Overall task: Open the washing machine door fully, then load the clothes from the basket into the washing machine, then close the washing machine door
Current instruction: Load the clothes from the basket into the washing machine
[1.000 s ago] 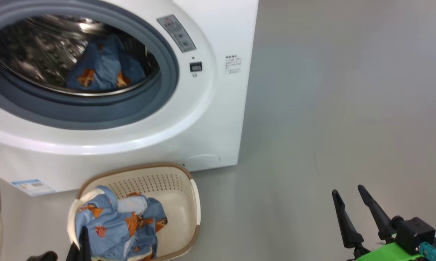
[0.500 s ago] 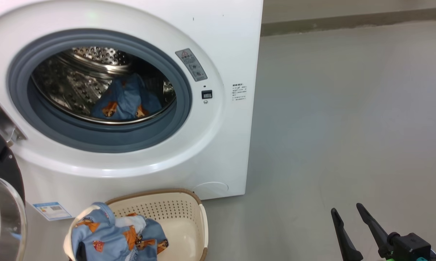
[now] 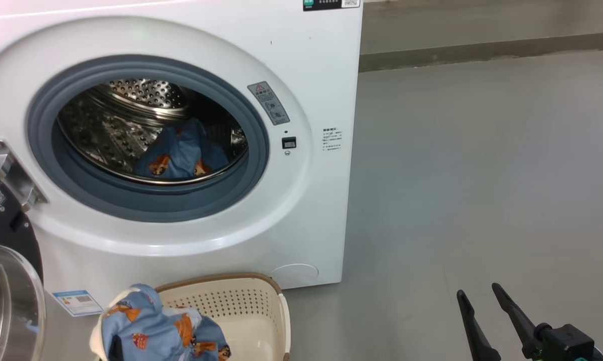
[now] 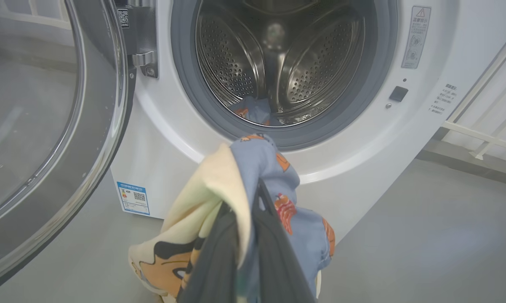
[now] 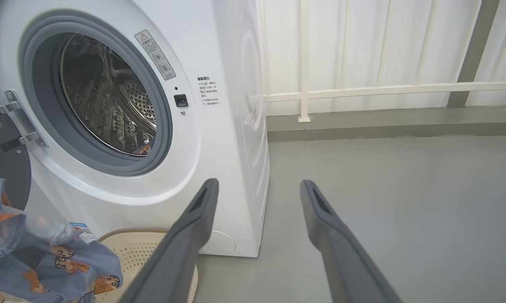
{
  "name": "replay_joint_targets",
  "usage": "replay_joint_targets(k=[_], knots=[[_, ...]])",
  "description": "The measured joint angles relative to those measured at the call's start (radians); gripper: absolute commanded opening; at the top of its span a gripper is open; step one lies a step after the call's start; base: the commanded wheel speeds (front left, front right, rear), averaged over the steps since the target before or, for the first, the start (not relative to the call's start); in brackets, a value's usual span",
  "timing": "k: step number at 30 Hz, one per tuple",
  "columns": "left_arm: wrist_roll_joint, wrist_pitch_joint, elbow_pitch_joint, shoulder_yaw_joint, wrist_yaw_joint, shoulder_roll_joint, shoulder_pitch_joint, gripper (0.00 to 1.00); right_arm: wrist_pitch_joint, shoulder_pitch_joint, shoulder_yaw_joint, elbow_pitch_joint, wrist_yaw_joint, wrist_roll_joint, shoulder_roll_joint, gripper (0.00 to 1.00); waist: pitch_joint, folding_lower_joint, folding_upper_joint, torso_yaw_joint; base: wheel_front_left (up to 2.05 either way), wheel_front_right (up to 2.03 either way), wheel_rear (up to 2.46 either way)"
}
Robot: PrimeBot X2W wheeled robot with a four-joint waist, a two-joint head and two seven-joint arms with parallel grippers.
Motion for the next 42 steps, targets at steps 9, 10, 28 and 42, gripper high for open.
replay_joint_targets(k=[9, 10, 28, 42], knots=[[0.001, 0.0, -0.041, -0.008, 0.0, 0.0, 0.013, 0.0, 0.0, 0.003, 0.001, 0.0, 0.0, -0.001, 0.005, 1.0, -0.006, 0.0, 0.0, 0.008, 0.0, 0.0, 0.0], [0.001, 0.0, -0.044, -0.011, 0.0, 0.0, 0.015, 0.0, 0.0, 0.003, 0.002, 0.0, 0.0, -0.001, 0.005, 1.0, -0.004, 0.0, 0.0, 0.008, 0.0, 0.0, 0.0], [0.035, 0.0, -0.028, -0.001, -0.016, 0.001, -0.143, 0.0, 0.0, 0.014, 0.022, 0.0, 0.0, -0.001, 0.024, 1.0, 0.059, 0.0, 0.0, -0.025, 0.0, 0.0, 0.0], [0.094, 0.0, 0.149, 0.087, -0.028, 0.022, -0.596, 0.0, 0.0, -0.072, 0.057, 0.004, 0.0, 0.005, 0.025, 1.0, 0.187, 0.0, 0.0, -0.084, 0.0, 0.0, 0.0]])
